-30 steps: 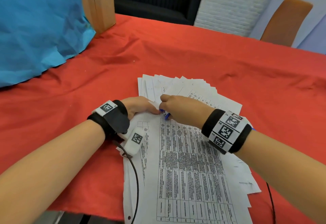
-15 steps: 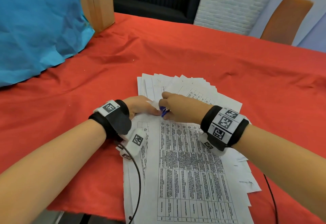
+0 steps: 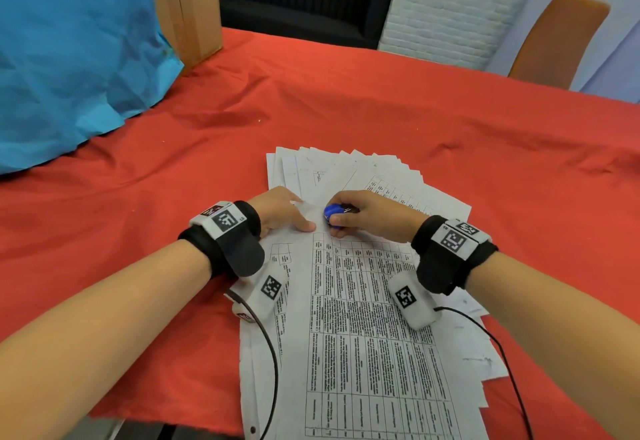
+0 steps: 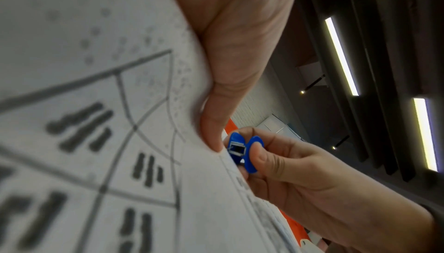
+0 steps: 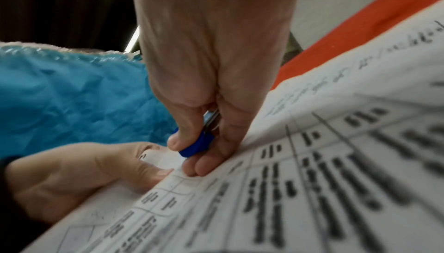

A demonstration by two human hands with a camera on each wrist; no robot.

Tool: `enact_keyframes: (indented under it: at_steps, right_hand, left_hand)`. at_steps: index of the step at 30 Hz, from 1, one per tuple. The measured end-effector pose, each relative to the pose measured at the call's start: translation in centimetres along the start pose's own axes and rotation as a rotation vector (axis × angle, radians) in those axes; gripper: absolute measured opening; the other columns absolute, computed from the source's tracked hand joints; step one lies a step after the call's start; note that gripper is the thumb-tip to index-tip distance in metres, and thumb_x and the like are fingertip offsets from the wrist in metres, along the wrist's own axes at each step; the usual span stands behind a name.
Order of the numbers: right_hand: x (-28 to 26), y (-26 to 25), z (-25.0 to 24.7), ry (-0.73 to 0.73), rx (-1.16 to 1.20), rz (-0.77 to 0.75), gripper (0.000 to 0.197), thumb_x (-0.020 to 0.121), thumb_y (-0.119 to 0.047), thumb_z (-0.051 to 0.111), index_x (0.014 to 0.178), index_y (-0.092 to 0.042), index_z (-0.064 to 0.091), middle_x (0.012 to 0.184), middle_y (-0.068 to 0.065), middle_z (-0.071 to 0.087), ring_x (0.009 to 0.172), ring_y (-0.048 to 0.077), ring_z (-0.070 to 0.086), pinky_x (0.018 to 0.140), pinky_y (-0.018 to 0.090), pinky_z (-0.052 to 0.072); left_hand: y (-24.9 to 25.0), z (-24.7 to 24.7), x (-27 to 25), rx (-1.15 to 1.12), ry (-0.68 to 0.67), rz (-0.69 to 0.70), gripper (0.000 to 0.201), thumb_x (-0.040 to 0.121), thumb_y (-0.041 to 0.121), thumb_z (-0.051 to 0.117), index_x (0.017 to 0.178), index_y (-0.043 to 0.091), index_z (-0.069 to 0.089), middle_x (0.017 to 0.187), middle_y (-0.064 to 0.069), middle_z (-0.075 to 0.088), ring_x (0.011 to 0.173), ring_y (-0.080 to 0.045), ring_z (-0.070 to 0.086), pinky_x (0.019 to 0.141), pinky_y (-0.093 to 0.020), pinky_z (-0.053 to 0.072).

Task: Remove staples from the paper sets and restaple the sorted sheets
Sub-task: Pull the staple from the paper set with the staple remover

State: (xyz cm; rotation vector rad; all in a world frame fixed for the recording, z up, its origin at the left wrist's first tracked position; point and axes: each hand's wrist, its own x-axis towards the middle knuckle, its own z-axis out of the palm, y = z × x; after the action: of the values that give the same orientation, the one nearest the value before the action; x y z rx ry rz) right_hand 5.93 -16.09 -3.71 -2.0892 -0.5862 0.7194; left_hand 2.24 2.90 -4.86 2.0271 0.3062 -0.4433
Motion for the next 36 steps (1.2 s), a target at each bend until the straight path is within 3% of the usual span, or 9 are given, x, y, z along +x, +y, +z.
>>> enact_keyframes:
  at_steps: [5,12,17,19,21,23,28,32,36]
  right_hand:
    - [0.1,1.1,0.4,-0.028,0.388,0.017,0.015,0.096,0.0,0.05,0.109,0.003,0.055,0.09,0.014,0.06,0.078,0.016,0.064,0.082,0.025,0.056]
    - [-1.1,2.5,-0.3,0.148,0.796,0.011,0.01,0.096,-0.005,0.051,0.103,-0.001,0.057,0.09,0.012,0.056,0.076,0.019,0.06,0.086,0.038,0.057]
    - [-2.8,1.6,-1.8,0.183,0.563,-0.122,0.017,0.097,-0.008,0.05,0.112,0.001,0.054,0.096,0.012,0.052,0.076,0.016,0.057,0.084,0.032,0.056]
    - [-3.4,-0.6,-2.2,0.245,0.286,-0.239,0.018,0.097,-0.01,0.052,0.111,0.0,0.054,0.091,0.006,0.054,0.075,0.014,0.059,0.084,0.032,0.056]
    - [-3.6,-2.9,-2.2,0.31,-0.179,-0.322,0.017,0.094,-0.012,0.058,0.109,-0.004,0.057,0.093,0.004,0.056,0.079,0.016,0.061,0.077,0.029,0.051]
    - [-3.0,-4.0,-1.4,0.291,-0.647,-0.376,0.024,0.089,-0.011,0.063,0.111,-0.003,0.058,0.101,0.007,0.054,0.091,0.022,0.056,0.076,0.023,0.036]
    - [-2.2,-3.3,-0.2,0.234,-0.875,-0.421,0.028,0.091,-0.007,0.058,0.118,-0.001,0.054,0.113,0.013,0.048,0.093,0.024,0.052,0.076,0.024,0.033]
    - [-1.7,-2.2,-2.2,0.262,-0.839,-0.242,0.033,0.086,-0.014,0.068,0.116,-0.006,0.059,0.112,0.01,0.051,0.099,0.026,0.053,0.079,0.027,0.036]
    - [-1.6,-0.7,-1.3,0.094,-0.94,-0.156,0.031,0.086,-0.014,0.067,0.116,-0.01,0.061,0.111,0.007,0.051,0.096,0.028,0.058,0.085,0.036,0.045]
  left_hand:
    - [0.9,0.6,-0.3,0.154,0.083,0.06,0.062,0.078,0.017,0.077,0.132,0.005,0.051,0.123,-0.01,0.059,0.105,-0.023,0.056,0.081,-0.024,0.042]
    - [1.2,0.7,-1.1,0.359,0.11,0.055,0.06,0.08,0.022,0.074,0.133,0.007,0.05,0.122,-0.009,0.059,0.107,-0.024,0.055,0.086,-0.027,0.044]
    - [2.3,-0.6,-1.9,0.411,0.315,0.346,0.04,0.084,0.031,0.069,0.118,0.013,0.06,0.119,-0.003,0.062,0.108,-0.018,0.057,0.09,-0.028,0.042]
    - [3.7,-0.5,-2.6,0.066,0.288,0.394,0.031,0.094,0.032,0.053,0.114,0.01,0.06,0.119,-0.005,0.063,0.109,-0.019,0.058,0.092,-0.03,0.042]
    - [4.6,0.6,-3.2,-0.563,-0.066,0.172,0.034,0.102,0.03,0.037,0.106,0.003,0.057,0.108,-0.014,0.064,0.099,-0.025,0.061,0.087,-0.031,0.046]
    - [4.5,1.8,-3.4,-1.004,-0.263,0.01,0.033,0.103,0.016,0.027,0.096,-0.003,0.053,0.093,-0.019,0.059,0.084,-0.027,0.058,0.079,-0.032,0.048]
    - [3.3,2.9,-2.7,-1.313,-0.208,-0.175,0.033,0.102,0.003,0.026,0.087,-0.008,0.053,0.084,-0.021,0.056,0.074,-0.025,0.056,0.047,-0.031,0.055]
    - [2.4,2.2,-1.5,-0.911,-0.07,-0.158,0.027,0.102,0.008,0.034,0.089,-0.001,0.056,0.07,-0.005,0.05,0.057,-0.008,0.043,0.037,-0.013,0.04]
    - [2.3,1.4,0.3,-0.098,0.095,0.051,0.014,0.089,0.012,0.06,0.078,0.004,0.065,0.067,-0.006,0.058,0.051,-0.013,0.048,0.049,-0.021,0.04]
